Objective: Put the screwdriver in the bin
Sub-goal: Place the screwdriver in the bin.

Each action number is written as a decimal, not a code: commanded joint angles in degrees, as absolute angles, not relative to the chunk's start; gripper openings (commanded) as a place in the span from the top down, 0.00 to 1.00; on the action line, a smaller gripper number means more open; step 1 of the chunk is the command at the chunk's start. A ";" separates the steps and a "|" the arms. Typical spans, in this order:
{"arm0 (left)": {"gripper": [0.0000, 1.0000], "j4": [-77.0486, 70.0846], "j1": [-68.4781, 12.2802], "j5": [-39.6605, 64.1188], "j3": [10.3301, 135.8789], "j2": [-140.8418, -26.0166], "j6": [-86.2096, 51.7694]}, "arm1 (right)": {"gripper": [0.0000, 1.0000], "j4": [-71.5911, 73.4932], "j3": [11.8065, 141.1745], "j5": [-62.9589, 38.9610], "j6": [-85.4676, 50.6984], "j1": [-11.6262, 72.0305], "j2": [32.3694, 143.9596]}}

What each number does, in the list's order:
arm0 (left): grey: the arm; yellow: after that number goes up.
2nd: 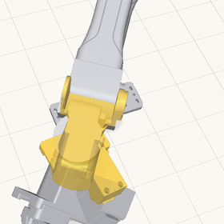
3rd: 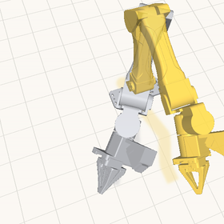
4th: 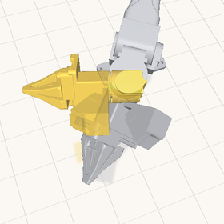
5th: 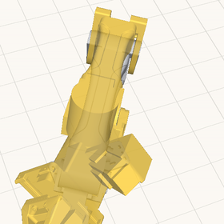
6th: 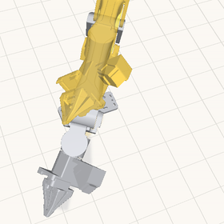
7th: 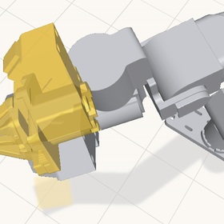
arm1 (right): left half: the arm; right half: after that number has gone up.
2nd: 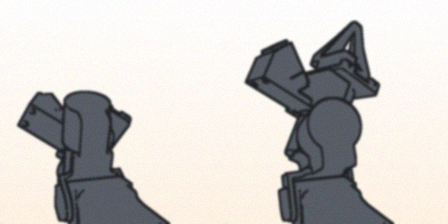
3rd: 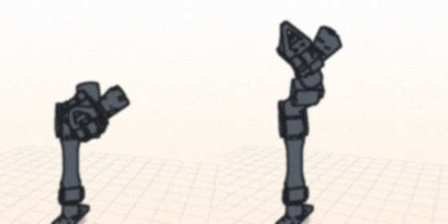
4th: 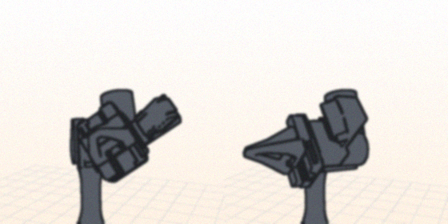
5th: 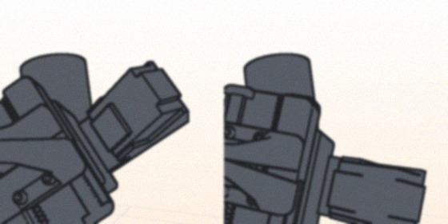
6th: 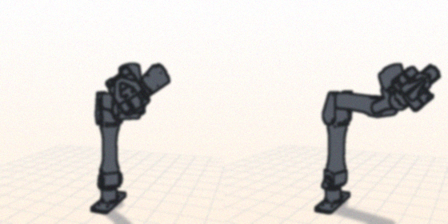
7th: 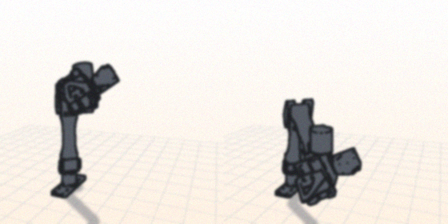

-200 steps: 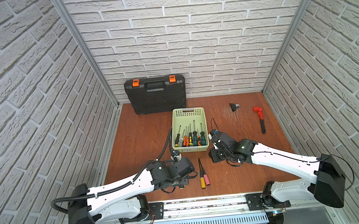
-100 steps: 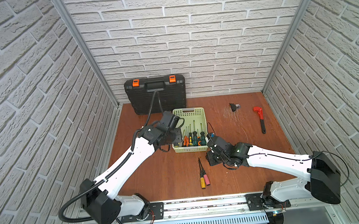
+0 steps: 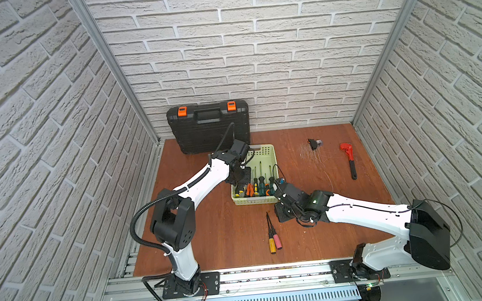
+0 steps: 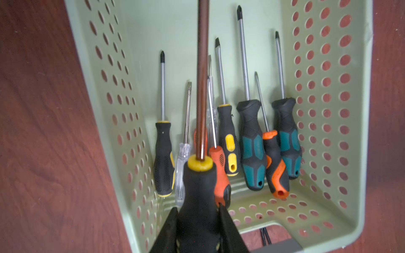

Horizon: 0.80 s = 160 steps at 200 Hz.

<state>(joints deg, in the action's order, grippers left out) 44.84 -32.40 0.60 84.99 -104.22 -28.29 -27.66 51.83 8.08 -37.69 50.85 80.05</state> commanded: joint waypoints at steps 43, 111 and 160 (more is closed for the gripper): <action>0.94 42.13 -31.73 0.66 85.28 -109.13 -26.19 | 0.72 -27.81 53.83 7.43 -36.38 51.15 80.47; 0.92 40.32 -31.55 -0.69 83.70 -112.43 -26.89 | 0.72 -28.21 51.95 6.93 -37.17 51.32 78.40; 0.89 37.83 -31.18 -1.33 81.38 -112.95 -27.68 | 0.72 -27.96 51.86 6.81 -37.18 51.28 78.66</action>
<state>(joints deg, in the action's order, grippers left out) 40.27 -31.83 -0.30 82.41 -112.46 -27.18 -28.10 52.23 6.98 -36.91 50.85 79.92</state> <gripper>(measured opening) 0.286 0.284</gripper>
